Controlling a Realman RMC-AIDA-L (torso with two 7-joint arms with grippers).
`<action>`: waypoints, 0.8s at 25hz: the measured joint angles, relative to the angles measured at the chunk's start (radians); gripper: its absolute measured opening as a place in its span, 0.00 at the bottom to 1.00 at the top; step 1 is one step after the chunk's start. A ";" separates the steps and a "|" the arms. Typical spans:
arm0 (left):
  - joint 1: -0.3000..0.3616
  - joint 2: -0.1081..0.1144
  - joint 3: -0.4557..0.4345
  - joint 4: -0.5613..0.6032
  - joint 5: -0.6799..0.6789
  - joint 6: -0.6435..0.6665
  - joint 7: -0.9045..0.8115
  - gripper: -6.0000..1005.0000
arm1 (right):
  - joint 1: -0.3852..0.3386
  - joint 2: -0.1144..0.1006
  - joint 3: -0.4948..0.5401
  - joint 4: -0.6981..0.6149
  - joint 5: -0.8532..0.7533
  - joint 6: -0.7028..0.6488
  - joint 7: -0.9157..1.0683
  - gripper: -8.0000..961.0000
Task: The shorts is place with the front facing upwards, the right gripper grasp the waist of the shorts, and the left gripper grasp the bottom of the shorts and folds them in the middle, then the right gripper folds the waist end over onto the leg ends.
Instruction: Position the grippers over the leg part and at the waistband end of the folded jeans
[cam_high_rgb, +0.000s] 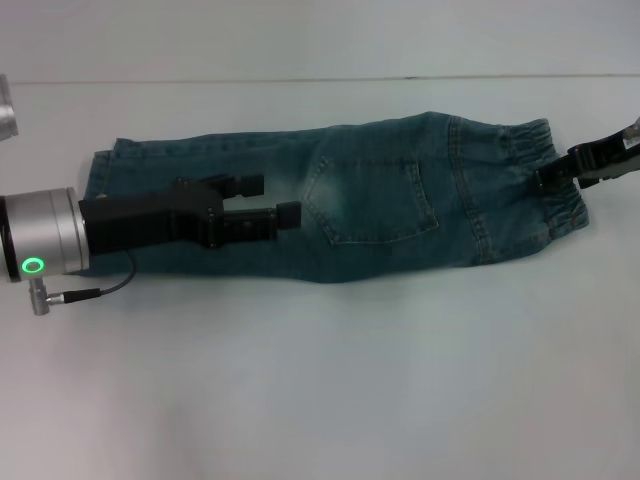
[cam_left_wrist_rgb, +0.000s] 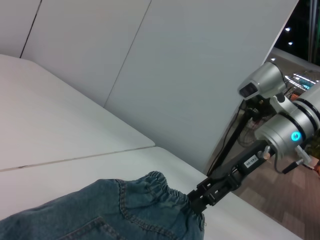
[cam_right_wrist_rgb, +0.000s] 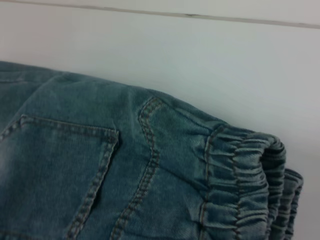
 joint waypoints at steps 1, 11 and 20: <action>-0.001 0.000 0.000 0.000 -0.001 0.000 -0.001 0.93 | -0.002 0.004 -0.001 0.000 0.000 0.007 0.000 0.90; 0.002 -0.004 0.000 0.000 -0.008 0.003 -0.007 0.93 | -0.007 0.033 -0.018 0.031 -0.001 0.088 -0.003 0.90; 0.007 -0.011 0.000 0.000 -0.003 0.001 -0.007 0.93 | -0.009 0.055 -0.034 0.025 0.004 0.105 -0.013 0.83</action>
